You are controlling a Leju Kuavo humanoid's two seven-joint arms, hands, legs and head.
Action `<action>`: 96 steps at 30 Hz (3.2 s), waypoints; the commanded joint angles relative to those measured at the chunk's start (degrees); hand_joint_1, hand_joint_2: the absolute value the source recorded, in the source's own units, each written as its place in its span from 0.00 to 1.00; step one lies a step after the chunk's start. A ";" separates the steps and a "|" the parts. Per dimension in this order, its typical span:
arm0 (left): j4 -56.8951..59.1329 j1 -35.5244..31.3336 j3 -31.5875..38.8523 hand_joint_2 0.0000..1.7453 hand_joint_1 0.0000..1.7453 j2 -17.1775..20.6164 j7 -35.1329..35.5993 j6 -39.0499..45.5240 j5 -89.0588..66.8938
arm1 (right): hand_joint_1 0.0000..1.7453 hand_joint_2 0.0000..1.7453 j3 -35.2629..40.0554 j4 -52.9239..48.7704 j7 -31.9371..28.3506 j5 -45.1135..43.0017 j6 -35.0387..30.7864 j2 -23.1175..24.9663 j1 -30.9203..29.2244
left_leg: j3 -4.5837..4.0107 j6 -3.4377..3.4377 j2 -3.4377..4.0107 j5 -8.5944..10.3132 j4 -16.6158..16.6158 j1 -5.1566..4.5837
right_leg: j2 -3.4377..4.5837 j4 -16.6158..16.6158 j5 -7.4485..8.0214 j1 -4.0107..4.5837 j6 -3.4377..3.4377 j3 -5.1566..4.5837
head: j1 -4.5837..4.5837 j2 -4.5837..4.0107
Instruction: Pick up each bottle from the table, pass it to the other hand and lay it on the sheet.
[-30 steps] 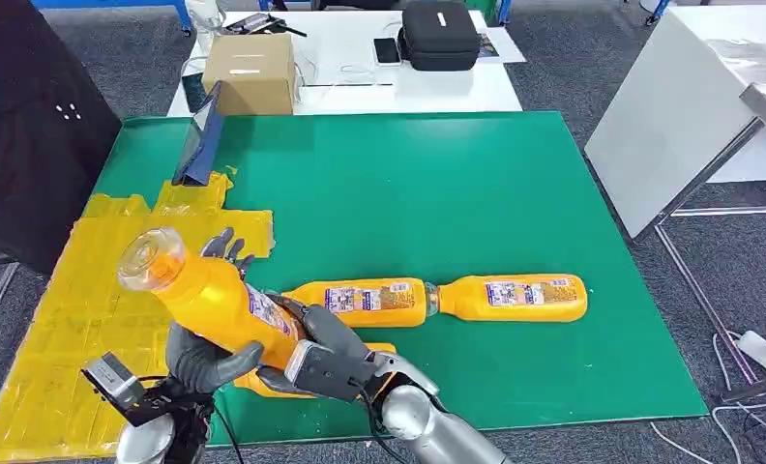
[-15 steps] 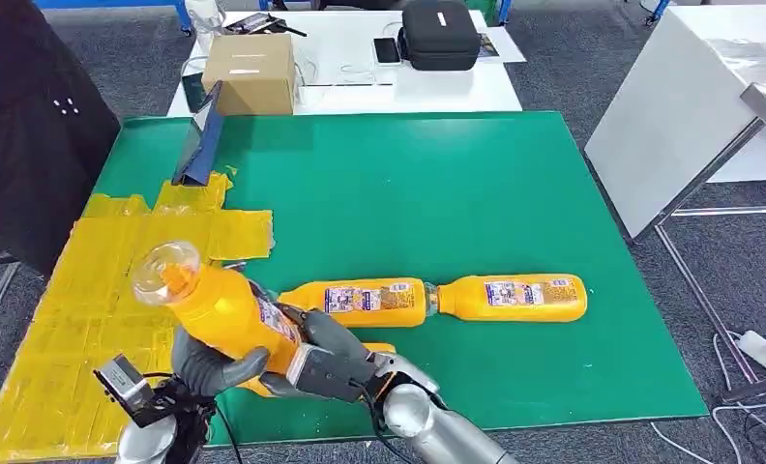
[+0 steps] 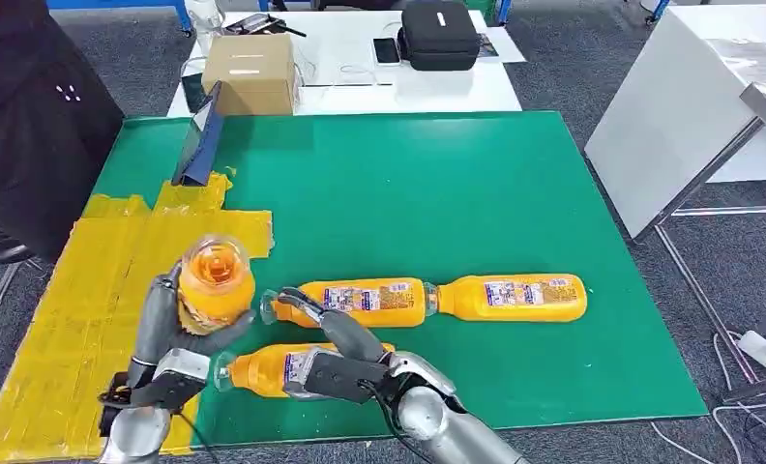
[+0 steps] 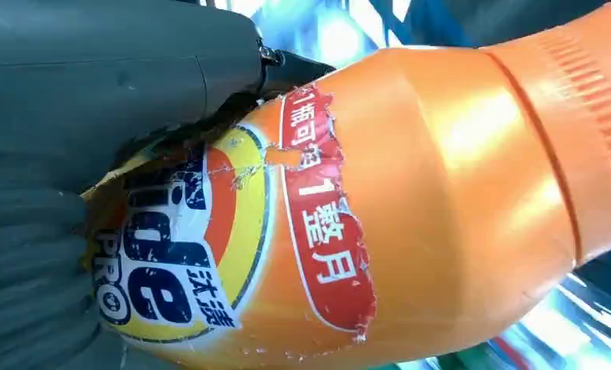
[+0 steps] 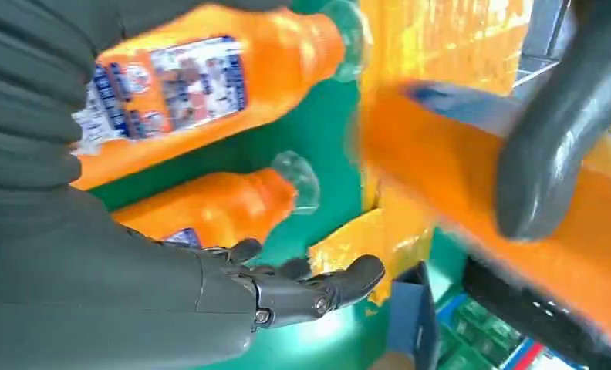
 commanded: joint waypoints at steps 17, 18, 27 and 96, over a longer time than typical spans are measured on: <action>28.10 -6.53 3.64 1.00 1.00 19.33 24.55 5.02 -42.92 | 0.00 1.00 10.52 1.46 2.60 -3.53 4.84 -7.29 -7.92 | 0.16 -0.13 -0.16 0.07 -0.07 -0.03 | 0.08 0.11 -0.08 -0.05 -0.17 0.06 | -0.02 0.00; 30.20 -7.59 3.07 1.00 1.00 20.09 24.57 3.88 -42.32 | 0.00 1.00 11.20 1.79 2.93 -3.12 4.92 -7.33 -8.23 | 0.14 -0.13 -0.16 0.10 -0.10 -0.03 | 0.02 0.09 -0.06 -0.06 -0.14 0.04 | 0.00 0.00; 37.02 -10.79 1.45 1.00 0.00 22.83 19.30 -2.33 -31.91 | 0.00 1.00 14.92 5.86 4.84 0.37 5.16 -8.13 -10.90 | 0.11 -0.15 -0.12 0.13 -0.09 -0.04 | 0.03 0.12 -0.03 -0.07 -0.11 0.02 | 0.00 0.00; 0.76 0.07 20.56 1.00 0.00 -2.19 4.17 -48.39 55.80 | 1.00 1.00 -12.17 -21.17 -6.95 -14.38 -2.89 -1.94 10.84 | -0.07 -0.40 -0.26 0.07 0.11 0.02 | 0.00 0.54 -0.23 0.01 -0.43 -0.24 | -0.02 0.00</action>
